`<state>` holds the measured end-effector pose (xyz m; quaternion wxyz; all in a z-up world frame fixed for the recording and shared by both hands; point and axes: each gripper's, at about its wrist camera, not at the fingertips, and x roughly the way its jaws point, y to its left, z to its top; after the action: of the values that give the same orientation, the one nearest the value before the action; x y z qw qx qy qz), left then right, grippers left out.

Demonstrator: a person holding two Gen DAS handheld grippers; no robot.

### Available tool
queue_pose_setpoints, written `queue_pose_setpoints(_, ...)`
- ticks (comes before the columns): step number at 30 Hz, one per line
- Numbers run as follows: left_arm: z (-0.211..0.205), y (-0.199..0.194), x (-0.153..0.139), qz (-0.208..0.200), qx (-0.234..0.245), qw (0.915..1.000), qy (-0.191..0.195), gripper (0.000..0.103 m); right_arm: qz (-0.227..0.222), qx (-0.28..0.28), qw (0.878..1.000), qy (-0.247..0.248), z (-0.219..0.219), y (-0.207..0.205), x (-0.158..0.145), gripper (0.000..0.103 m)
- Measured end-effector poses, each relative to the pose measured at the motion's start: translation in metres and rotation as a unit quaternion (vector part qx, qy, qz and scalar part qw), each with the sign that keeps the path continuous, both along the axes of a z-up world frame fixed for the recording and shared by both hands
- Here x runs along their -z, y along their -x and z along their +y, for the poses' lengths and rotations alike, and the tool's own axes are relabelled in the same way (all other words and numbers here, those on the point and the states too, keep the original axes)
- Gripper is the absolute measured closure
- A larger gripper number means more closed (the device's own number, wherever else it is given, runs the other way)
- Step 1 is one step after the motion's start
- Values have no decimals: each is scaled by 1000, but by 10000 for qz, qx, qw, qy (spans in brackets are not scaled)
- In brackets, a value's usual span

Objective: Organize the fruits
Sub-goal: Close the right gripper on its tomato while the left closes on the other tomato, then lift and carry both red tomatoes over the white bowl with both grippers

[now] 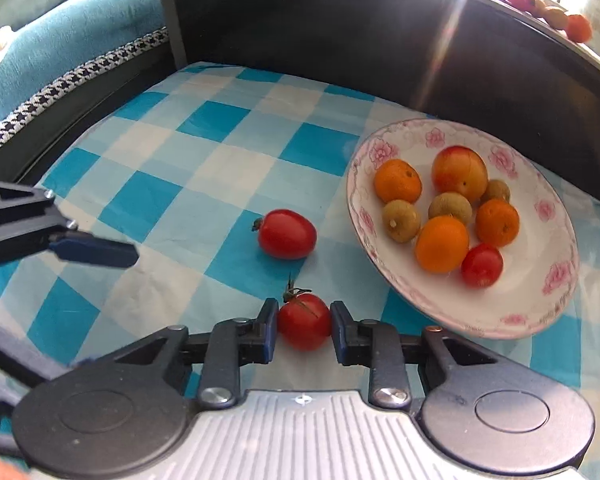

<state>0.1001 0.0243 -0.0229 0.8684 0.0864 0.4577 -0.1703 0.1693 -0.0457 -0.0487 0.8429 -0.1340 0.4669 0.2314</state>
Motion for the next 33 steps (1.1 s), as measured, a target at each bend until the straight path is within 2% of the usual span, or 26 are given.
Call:
queue_pose_setpoints(7,-6,-16,-2,-208,158,9996,90,28,137,308,9993,-163,-38,21,-8,72)
queue_pose_setpoints(14,-29,-48,3,-353,506,9981,-20,32,328,590,9968,-434,-65,31,-14,72)
queue_pose_setpoints(20,-39,-65,13,-278,562,9976,-296,47,367,596,9949,-729,-68,26,-21,72)
queue_pose_setpoints(21,-38,-67,14,-239,517,9980,-279,52,384,590,9947,-745,-68,27,-21,72)
queue_pose_setpoints(24,-35,-72,14,-156,418,9989,-106,60,441,589,9944,-761,-67,27,-18,72)
queue_pose_setpoints(33,-49,-83,13,-145,541,9982,-229,56,518,654,9933,-806,-71,27,-15,72)
